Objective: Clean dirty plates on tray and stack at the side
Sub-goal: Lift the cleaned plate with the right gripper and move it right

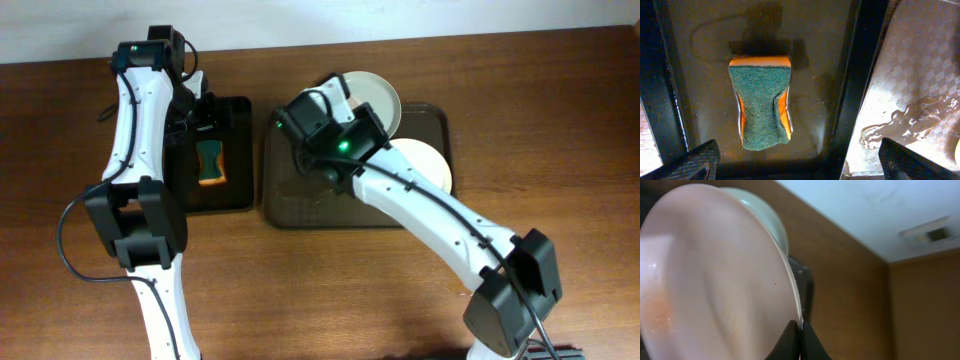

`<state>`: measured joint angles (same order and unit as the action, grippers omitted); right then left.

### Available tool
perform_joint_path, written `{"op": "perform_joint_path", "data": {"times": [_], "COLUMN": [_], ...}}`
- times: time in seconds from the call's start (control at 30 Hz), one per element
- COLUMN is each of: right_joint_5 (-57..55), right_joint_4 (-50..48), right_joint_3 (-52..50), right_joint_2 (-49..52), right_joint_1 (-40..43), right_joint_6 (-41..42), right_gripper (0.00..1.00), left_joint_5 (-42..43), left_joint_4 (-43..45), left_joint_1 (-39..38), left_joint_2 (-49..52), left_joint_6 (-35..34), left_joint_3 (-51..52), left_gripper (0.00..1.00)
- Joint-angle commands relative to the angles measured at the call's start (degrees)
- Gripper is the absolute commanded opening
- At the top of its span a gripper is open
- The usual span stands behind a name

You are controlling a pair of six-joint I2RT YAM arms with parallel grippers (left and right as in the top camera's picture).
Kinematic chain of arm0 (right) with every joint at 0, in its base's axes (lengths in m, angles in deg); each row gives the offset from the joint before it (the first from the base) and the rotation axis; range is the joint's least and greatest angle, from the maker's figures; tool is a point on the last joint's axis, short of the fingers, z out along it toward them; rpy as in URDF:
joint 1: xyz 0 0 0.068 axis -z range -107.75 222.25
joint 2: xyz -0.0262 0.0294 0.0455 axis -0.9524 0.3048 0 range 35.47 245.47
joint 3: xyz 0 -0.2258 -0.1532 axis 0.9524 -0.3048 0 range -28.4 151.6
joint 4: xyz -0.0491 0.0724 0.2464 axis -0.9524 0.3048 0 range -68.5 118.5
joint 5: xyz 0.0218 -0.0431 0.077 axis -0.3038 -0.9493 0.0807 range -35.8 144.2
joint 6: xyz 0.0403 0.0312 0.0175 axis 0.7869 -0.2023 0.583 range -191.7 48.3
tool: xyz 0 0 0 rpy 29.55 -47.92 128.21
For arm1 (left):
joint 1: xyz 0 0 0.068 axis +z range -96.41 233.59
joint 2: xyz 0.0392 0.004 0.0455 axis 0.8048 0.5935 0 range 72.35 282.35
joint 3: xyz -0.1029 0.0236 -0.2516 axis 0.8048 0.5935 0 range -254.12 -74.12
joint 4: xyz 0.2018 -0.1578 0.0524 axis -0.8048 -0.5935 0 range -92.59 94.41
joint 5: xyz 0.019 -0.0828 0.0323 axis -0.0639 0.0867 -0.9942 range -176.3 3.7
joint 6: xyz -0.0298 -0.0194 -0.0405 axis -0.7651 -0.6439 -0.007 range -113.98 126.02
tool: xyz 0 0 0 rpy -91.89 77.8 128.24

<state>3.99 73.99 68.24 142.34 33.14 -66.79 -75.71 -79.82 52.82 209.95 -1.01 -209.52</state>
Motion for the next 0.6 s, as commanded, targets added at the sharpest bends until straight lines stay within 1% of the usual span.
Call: {"op": "perform_joint_path", "data": {"times": [0.0,0.1,0.33,0.4,0.43,0.47,0.5,0.53,0.57], "right_joint_5": [-15.8,-18.03,-16.98,-4.24,1.42,6.54,18.16,33.75,45.79], "right_joint_4": [-0.66,-1.53,-5.11,-3.19,-1.79,-1.81,-1.92,-1.99,-2.25], "right_joint_3": [1.51,1.51,1.49,1.46,1.44,1.42,1.42,1.42,1.42], "right_joint_2": [-1.31,-1.31,-1.29,-1.29,-1.29,-1.29,-1.29,-1.29,-1.29], "right_joint_1": [-3.34,-4.81,-4.22,-1.4,0.87,3.74,8.13,13.38,18.05], "right_joint_6": [-1.77,-6.21,-6.19,-7.85,-3.82,2.21,7.54,9.14,9.14], "right_gripper": [0.04,0.04,0.04,0.04,0.04,0.04,0.04,0.04,0.04], "left_joint_5": [0.59,0.59,0.59,0.59,0.59,0.59,0.59,0.59,0.57], "left_joint_4": [-0.04,-0.04,-0.04,-0.04,-0.04,-0.04,-0.04,-0.04,-0.04], "left_joint_1": [0.2,0.2,0.2,0.2,0.2,0.2,0.2,0.2,0.2], "left_joint_2": [0.09,0.09,0.09,0.09,0.09,0.09,0.09,0.09,0.09], "left_joint_6": [0.9,0.9,0.9,0.9,0.9,0.9,0.9,0.9,0.9], "left_joint_3": [-0.46,-0.46,-0.46,-0.46,-0.46,-0.46,-0.46,-0.46,-0.46], "left_gripper": [1.0,1.0,1.0,1.0,1.0,1.0,1.0,1.0,1.0]}}
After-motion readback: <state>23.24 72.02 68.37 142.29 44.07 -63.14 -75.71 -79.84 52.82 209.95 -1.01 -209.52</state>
